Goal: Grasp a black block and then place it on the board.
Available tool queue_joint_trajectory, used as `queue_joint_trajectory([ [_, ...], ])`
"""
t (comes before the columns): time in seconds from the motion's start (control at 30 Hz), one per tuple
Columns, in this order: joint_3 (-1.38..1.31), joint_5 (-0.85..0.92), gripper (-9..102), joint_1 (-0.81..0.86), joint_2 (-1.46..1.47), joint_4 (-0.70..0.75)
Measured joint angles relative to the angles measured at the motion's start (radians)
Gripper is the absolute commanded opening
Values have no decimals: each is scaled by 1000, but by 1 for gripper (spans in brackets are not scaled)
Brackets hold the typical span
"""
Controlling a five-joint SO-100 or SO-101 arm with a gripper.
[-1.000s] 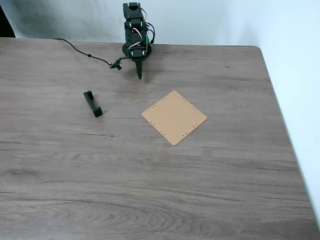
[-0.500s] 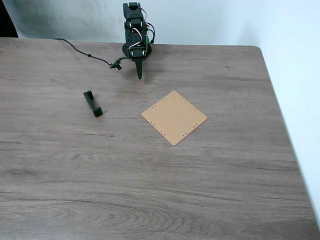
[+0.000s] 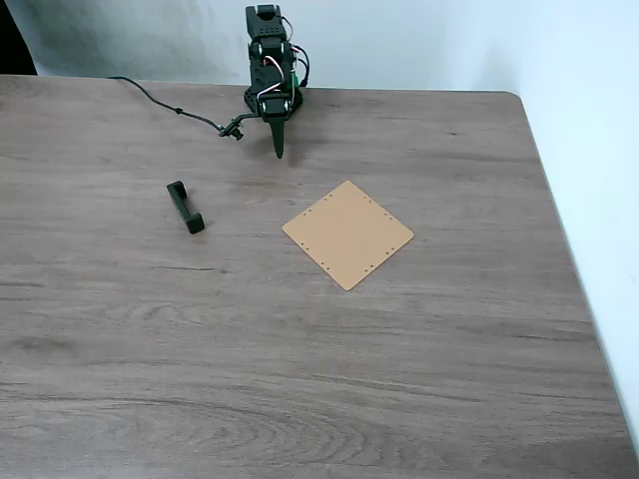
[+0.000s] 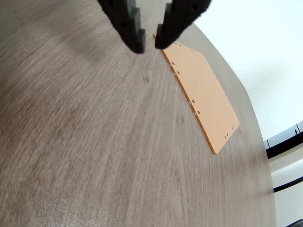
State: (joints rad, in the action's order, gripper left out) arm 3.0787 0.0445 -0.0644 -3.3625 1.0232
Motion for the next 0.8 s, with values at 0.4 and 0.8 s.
queue_joint_trajectory([
  [0.4,0,0,0,0,0,0],
  [0.8,8,63,0,-9,2,-35],
])
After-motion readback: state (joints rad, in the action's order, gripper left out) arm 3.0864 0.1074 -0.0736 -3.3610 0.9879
